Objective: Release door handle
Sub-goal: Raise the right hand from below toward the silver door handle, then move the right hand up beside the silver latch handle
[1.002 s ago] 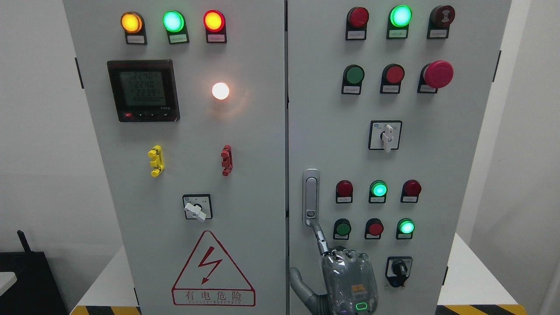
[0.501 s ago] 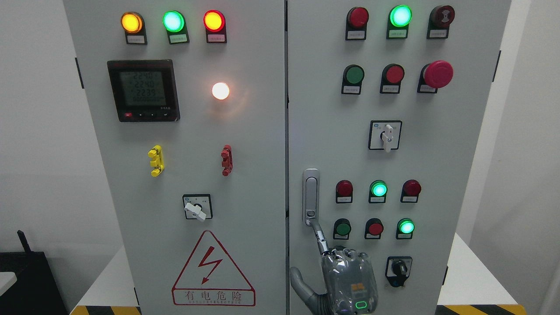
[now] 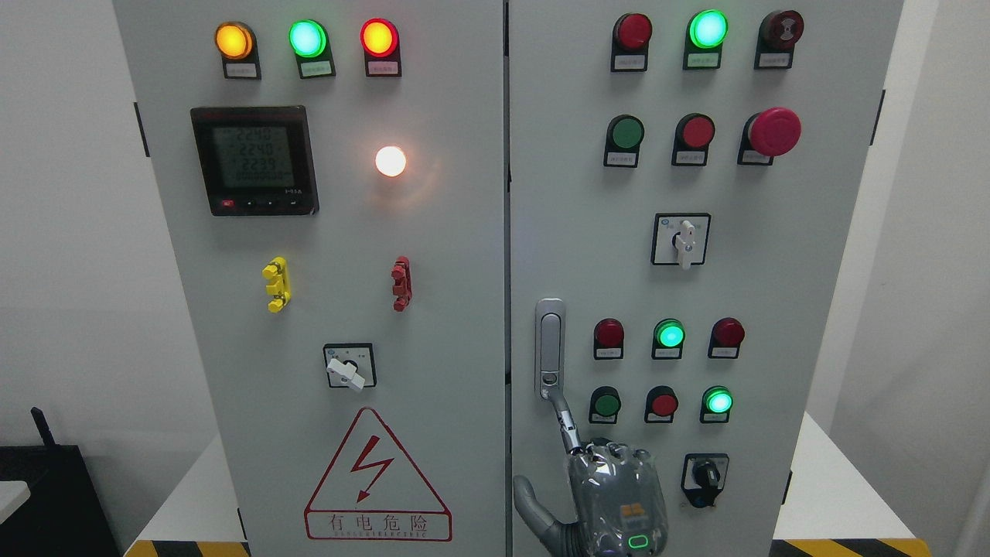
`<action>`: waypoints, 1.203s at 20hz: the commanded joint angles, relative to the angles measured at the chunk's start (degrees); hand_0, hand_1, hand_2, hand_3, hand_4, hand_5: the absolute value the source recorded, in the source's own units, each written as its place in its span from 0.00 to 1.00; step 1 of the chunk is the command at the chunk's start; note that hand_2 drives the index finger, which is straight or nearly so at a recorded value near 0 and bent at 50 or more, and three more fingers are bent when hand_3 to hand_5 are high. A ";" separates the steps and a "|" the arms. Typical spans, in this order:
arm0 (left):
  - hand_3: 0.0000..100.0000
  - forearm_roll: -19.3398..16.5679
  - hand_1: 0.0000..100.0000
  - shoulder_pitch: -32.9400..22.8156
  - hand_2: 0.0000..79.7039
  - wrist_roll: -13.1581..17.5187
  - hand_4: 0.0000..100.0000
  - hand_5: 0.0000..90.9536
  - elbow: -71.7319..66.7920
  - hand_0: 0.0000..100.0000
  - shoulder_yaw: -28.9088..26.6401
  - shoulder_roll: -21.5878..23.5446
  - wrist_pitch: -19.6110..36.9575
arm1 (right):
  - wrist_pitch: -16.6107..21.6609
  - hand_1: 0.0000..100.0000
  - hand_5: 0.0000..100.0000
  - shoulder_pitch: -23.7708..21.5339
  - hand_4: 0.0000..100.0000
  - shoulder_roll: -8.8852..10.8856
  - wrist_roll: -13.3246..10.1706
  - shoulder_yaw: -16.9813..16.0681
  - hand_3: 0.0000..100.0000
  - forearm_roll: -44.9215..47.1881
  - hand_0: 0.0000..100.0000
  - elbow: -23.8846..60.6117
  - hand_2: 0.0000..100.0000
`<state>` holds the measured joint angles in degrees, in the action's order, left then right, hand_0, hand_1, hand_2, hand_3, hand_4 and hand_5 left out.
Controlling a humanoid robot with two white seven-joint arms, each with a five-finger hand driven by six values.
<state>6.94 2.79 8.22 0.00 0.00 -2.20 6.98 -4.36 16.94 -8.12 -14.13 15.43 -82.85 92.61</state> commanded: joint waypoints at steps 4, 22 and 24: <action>0.00 0.00 0.39 0.02 0.00 -0.04 0.00 0.00 -0.97 0.12 -0.62 0.00 -0.04 | -0.03 0.22 0.98 -0.41 0.92 -0.06 0.16 -0.05 1.00 -0.03 0.33 -0.14 0.00; 0.00 0.00 0.39 0.02 0.00 -0.04 0.00 0.00 -0.97 0.12 -0.62 0.00 0.05 | 0.67 0.22 0.98 -0.41 0.92 -0.32 -2.21 -0.22 1.00 0.67 0.33 3.46 0.00; 0.00 0.00 0.39 0.02 0.00 -0.04 0.00 0.00 -0.97 0.12 -0.62 0.00 -0.04 | 0.67 0.23 0.97 -0.85 0.90 -0.41 -2.39 -0.22 0.99 0.76 0.34 4.68 0.02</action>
<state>6.95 2.79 8.22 0.00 0.00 -2.20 6.98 -4.00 16.64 -8.25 -15.52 15.29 -82.33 94.45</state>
